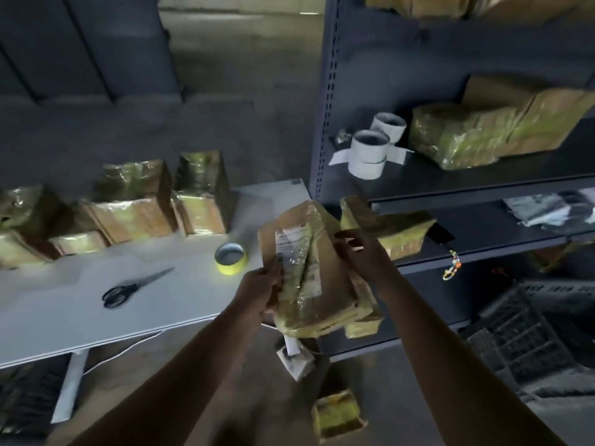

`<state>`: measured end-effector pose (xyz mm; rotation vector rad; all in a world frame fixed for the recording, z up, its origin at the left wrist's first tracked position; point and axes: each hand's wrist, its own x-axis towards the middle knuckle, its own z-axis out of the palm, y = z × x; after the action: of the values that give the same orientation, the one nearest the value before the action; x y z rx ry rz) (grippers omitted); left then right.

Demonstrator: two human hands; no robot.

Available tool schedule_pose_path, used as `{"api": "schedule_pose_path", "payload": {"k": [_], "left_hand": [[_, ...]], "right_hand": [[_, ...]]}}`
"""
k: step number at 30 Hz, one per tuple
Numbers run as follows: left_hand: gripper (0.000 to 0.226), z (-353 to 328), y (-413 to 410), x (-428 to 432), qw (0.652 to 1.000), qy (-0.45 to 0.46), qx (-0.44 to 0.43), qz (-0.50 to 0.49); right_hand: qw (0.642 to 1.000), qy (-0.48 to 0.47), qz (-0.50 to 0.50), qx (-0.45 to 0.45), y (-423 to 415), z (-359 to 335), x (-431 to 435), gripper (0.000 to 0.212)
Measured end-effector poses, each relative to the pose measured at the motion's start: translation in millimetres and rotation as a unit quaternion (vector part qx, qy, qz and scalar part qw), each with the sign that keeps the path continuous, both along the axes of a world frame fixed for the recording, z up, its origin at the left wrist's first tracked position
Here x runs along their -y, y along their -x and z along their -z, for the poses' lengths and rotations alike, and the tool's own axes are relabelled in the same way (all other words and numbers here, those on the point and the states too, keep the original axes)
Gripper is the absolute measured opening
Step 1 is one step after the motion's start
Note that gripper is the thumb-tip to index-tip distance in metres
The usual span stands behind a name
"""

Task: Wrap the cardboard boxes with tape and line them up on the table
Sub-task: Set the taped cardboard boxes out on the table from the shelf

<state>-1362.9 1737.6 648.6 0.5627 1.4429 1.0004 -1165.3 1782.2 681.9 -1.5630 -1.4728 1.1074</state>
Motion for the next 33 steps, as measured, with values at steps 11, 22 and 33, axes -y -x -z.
{"api": "schedule_pose_path", "payload": {"k": [11,22,33], "left_hand": [[0.022,-24.0,114.0,-48.8,0.993,-0.074,0.09,0.001],[0.03,-66.4,174.5,-121.6,0.975,-0.15,-0.147,0.079],[0.033,-45.1,163.2,-206.1,0.946,-0.19,-0.239,0.112]], "right_hand": [[0.99,0.108,-0.079,-0.054,99.1,-32.1,-55.7,0.082],[0.986,-0.052,0.071,0.143,194.6,-35.0,-111.8,0.048],[0.987,-0.036,0.048,0.149,208.2,-26.1,-181.4,0.031]]}}
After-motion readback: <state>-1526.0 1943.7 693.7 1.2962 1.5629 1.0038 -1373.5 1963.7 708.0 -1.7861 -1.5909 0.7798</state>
